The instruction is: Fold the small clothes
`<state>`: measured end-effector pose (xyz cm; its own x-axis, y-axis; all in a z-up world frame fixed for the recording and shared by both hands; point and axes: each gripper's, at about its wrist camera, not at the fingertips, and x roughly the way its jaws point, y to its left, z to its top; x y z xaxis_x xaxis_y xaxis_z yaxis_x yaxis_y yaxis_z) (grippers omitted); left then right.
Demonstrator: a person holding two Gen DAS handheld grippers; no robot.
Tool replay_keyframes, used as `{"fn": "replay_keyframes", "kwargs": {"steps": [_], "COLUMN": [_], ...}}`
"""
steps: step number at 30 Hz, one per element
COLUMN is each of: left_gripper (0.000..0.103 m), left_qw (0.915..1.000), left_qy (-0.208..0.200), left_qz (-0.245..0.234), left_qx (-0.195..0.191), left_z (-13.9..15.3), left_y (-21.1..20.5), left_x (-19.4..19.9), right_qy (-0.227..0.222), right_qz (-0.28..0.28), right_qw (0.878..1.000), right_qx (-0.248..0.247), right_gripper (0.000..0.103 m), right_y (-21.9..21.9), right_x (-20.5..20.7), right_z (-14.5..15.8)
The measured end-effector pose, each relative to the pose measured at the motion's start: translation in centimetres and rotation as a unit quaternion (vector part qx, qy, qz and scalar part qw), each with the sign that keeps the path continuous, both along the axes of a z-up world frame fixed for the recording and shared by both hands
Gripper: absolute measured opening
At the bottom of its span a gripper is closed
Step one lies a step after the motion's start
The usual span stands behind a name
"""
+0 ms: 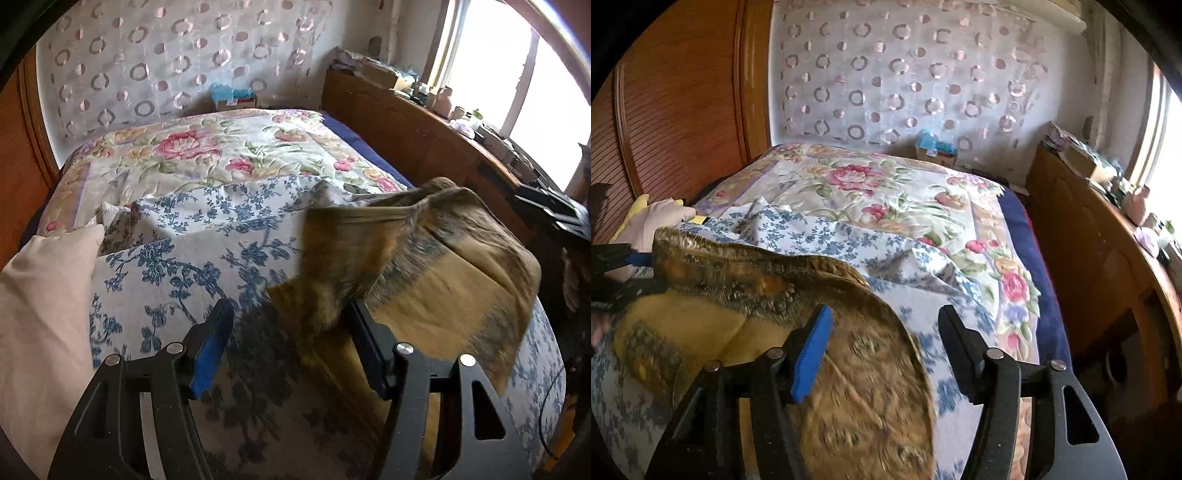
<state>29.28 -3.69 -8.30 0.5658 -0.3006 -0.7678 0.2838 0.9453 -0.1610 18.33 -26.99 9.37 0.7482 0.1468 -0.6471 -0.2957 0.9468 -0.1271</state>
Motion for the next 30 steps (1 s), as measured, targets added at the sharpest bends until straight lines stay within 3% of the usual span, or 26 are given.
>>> {"fn": "replay_keyframes", "kwargs": {"steps": [5,16,20,26,28,30], "left_gripper": [0.065,0.065,0.059,0.03,0.01,0.008], "left_qw": [0.9999,0.9999,0.9998,0.9995,0.9992,0.9984], "left_qy": [0.011,0.015,0.012,0.013,0.018,0.019], "left_qz": [0.005,-0.003,-0.008,-0.022,-0.03,-0.039], "left_qx": [-0.003,0.0,-0.011,-0.016,-0.021,-0.036], "left_z": [-0.7,-1.3,-1.3,-1.2,-1.2,-0.6], "left_y": [0.0,-0.5,-0.6,-1.2,-1.3,-1.4], "left_x": [0.6,1.1,1.4,1.4,1.3,0.9], "right_qy": [0.036,0.112,0.12,0.123,0.127,0.12], "right_qz": [-0.007,-0.011,0.007,0.045,0.054,0.059], "right_qw": [0.999,0.989,0.987,0.986,0.984,0.985], "right_qx": [0.025,0.094,0.107,0.105,0.114,0.112], "right_gripper": [0.068,0.068,0.068,0.043,0.025,0.016], "right_y": [-1.2,-2.9,-3.2,-3.1,-3.4,-3.6], "right_x": [-0.5,3.3,3.8,4.2,4.2,3.8], "right_z": [-1.3,-4.1,-4.2,-4.7,-4.9,-4.8]}}
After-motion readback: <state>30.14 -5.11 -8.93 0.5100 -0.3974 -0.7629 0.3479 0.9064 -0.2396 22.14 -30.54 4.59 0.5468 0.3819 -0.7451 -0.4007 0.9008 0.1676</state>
